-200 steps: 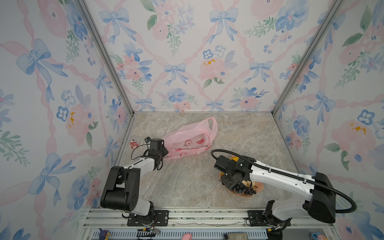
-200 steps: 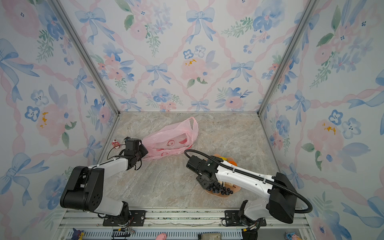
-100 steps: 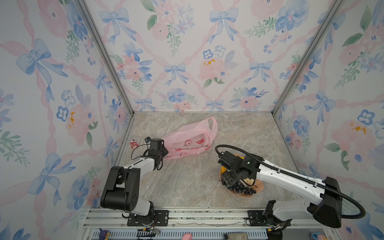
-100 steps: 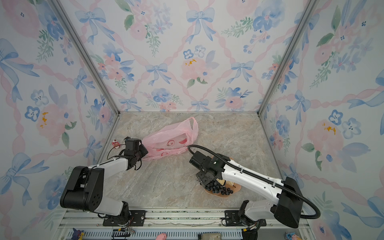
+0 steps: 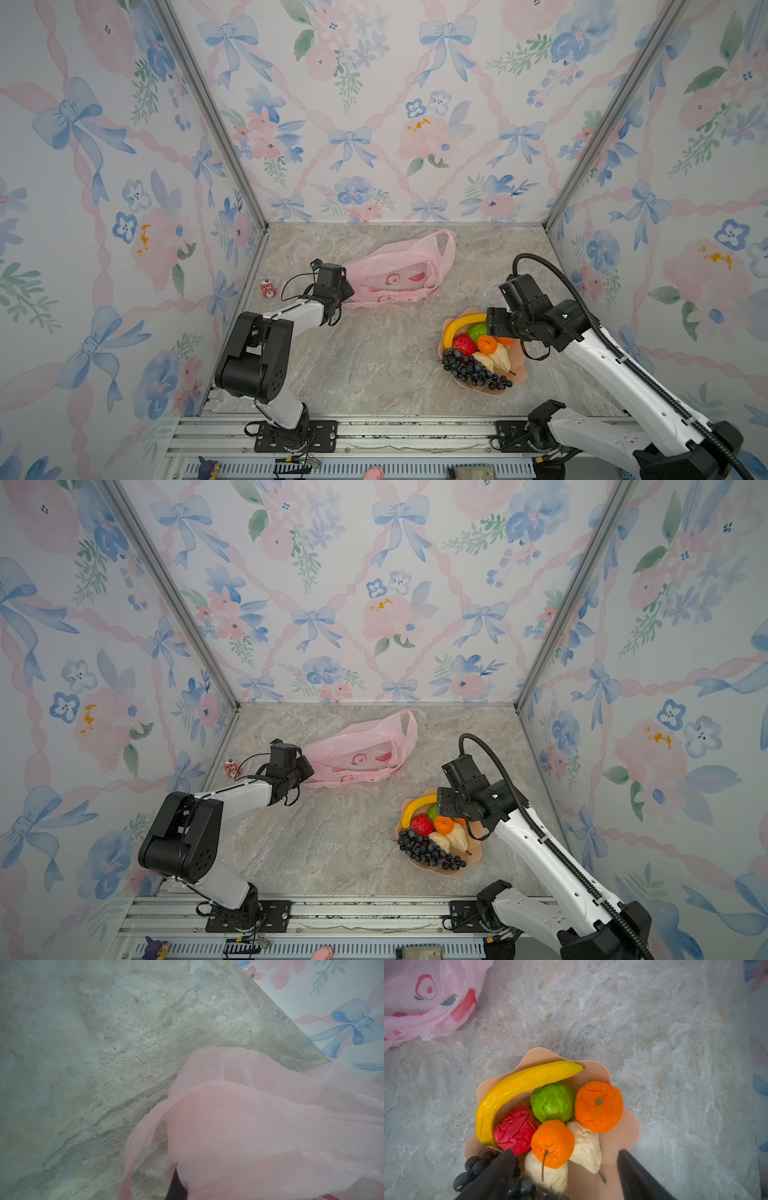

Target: Take the fake fruits out of the plastic bag

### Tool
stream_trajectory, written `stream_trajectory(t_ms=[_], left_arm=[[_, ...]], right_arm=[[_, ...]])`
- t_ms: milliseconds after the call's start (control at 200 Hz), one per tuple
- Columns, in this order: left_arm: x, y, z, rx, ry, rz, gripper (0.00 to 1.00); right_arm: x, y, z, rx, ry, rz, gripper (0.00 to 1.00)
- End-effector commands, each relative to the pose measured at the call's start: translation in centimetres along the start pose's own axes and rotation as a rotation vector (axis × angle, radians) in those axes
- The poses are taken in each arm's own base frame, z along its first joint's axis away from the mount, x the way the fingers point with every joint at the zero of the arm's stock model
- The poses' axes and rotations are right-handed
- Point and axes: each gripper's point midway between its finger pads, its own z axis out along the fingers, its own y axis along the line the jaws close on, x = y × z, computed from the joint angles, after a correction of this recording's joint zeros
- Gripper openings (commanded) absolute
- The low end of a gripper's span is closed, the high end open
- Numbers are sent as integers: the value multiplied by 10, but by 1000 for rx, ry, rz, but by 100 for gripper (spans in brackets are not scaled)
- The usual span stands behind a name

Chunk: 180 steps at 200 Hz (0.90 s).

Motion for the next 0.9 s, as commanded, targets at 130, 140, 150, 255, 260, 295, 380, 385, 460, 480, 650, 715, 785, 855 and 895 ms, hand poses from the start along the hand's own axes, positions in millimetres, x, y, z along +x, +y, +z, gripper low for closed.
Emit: stream_trajectory(t_ms=[130, 140, 150, 255, 260, 295, 380, 385, 460, 480, 650, 715, 785, 855, 895], left_arm=[[-24, -60, 38, 87, 26, 76, 0], [-25, -62, 40, 87, 28, 79, 0], [-24, -63, 42, 86, 33, 83, 0], [-30, -82, 60, 107, 53, 106, 0], [-30, -83, 60, 106, 54, 108, 0], [-33, -88, 65, 108, 53, 113, 0], [-35, -98, 77, 112, 67, 126, 0], [-36, -99, 78, 115, 68, 127, 0], [-36, -110, 86, 130, 101, 148, 9], [-36, -112, 87, 135, 108, 155, 15], [-30, -112, 77, 143, 135, 187, 61], [-28, -107, 67, 135, 135, 191, 73], [-24, -100, 57, 129, 140, 192, 79], [-21, -95, 46, 128, 140, 194, 81], [-20, -92, 40, 127, 134, 194, 81]], right_arm=[[20, -55, 5, 55, 8, 379, 86], [21, -57, 6, 58, 6, 390, 86], [22, -59, 6, 61, 7, 398, 86], [28, -70, 8, 54, 12, 489, 87], [29, -70, 8, 53, 12, 492, 87], [31, -72, 10, 45, 15, 519, 87], [38, -75, 18, 23, 32, 578, 87], [38, -75, 18, 22, 34, 582, 87], [43, -74, 23, -2, 52, 615, 88], [45, -74, 24, -1, 53, 620, 88], [54, -75, 34, -12, 72, 660, 90], [59, -74, 39, -24, 75, 679, 89], [63, -74, 43, -28, 78, 701, 88], [67, -74, 47, -31, 78, 716, 85], [70, -74, 50, -29, 81, 725, 83]])
